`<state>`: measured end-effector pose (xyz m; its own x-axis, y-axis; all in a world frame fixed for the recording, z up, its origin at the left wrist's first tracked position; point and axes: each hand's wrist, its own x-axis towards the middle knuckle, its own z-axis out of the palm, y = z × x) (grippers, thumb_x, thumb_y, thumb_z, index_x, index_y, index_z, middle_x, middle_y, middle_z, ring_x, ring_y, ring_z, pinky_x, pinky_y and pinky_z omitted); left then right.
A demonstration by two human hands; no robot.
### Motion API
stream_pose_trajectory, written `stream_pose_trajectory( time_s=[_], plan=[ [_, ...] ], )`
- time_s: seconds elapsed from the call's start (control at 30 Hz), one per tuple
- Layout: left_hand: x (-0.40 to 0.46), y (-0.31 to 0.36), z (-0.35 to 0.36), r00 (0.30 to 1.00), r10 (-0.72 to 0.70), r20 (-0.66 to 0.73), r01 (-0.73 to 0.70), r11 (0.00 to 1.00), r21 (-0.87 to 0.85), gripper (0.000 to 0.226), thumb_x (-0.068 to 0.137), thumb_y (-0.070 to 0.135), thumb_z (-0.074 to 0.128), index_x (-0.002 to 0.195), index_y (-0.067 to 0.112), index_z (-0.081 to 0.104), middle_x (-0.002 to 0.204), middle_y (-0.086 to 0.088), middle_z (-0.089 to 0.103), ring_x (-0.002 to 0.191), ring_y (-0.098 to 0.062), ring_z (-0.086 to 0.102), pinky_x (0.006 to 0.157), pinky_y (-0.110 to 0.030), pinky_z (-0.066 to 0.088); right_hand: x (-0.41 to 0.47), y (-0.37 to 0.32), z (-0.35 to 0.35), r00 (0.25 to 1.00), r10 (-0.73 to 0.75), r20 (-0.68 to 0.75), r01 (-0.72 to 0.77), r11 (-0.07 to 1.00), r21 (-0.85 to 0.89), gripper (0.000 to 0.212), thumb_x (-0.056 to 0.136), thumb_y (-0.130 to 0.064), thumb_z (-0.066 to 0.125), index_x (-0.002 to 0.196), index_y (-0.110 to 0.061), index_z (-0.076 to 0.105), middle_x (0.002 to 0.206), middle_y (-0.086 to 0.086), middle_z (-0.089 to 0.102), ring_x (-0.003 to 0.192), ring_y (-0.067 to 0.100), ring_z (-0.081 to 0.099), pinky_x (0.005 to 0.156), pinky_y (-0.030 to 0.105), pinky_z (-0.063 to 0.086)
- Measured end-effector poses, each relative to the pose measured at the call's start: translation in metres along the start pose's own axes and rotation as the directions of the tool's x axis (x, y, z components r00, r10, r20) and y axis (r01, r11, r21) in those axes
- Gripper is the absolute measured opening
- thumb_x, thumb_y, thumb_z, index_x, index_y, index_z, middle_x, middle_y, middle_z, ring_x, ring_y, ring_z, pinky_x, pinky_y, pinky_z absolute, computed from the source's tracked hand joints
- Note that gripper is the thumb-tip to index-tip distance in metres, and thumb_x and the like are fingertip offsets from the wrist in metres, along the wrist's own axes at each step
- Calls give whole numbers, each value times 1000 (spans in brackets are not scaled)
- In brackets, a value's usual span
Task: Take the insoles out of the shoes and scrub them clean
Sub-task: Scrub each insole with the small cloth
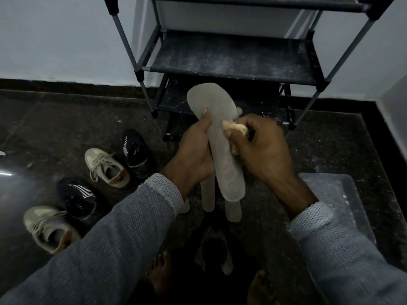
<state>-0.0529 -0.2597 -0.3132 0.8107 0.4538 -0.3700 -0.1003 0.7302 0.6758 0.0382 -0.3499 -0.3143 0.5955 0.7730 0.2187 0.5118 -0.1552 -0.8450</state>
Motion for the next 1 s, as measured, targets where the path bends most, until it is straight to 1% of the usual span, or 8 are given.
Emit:
stream_pose_trajectory(
  time_s=[0.13,0.33,0.5,0.57,0.63,0.73,0.87,1.0],
  plan=[
    [0,2,-6,998,32,-54,-32,999,0,59,102,46,26,137,3,48,134,-13,57,113,-25,61,89,-35,53,-3,-13,5,949,-82,304,77,997,29,5,87,-18,70,87,-14,70,78,-7,69,72,1,62,60,11,46],
    [-3,-1,4,999,-31,9,31,998,-52,64,102,49,21,141,3,41,136,-17,53,112,-28,58,98,-41,47,2,2,-4,995,45,-88,-44,999,11,15,89,-27,67,81,-14,68,69,-7,65,63,3,60,56,13,43],
    [-3,1,2,999,4,-52,-3,1000,7,57,102,46,27,134,5,51,128,-17,55,110,-27,57,89,-36,52,-4,-11,5,972,-86,217,72,995,70,10,87,-19,70,95,-13,72,85,-7,69,77,2,63,68,15,50],
    [-3,1,2,997,-2,-74,3,1000,6,56,102,45,28,134,5,50,128,-17,57,105,-27,61,83,-35,57,-2,-11,7,981,-87,175,78,995,59,11,87,-20,70,93,-13,73,84,-5,69,76,4,63,69,19,51],
    [-5,0,4,996,-32,-82,32,999,-7,55,102,45,28,131,4,52,118,-17,64,93,-26,67,78,-36,59,3,-4,3,999,-48,3,48,999,19,8,87,-23,69,87,-15,71,77,-7,67,72,6,62,67,25,52],
    [-6,-3,5,994,-47,-96,49,999,21,52,102,44,31,124,4,55,112,-18,67,93,-28,67,86,-41,55,7,12,-3,986,23,-163,-25,1000,-12,13,89,-26,66,86,-14,70,76,-2,67,71,13,63,67,37,54],
    [-6,-3,7,992,-39,-123,44,998,38,52,101,43,34,129,3,52,122,-20,62,97,-29,64,87,-42,54,6,10,-1,994,-10,-104,12,1000,13,14,89,-27,66,87,-14,70,76,-3,67,71,12,63,66,34,54],
    [-8,-2,7,991,-44,-128,52,997,62,50,102,41,32,129,4,52,109,-15,65,89,-27,66,77,-38,58,6,0,-1,997,-72,36,72,997,-6,8,87,-20,69,90,-13,72,82,-4,66,77,8,61,67,21,50]
  ],
)
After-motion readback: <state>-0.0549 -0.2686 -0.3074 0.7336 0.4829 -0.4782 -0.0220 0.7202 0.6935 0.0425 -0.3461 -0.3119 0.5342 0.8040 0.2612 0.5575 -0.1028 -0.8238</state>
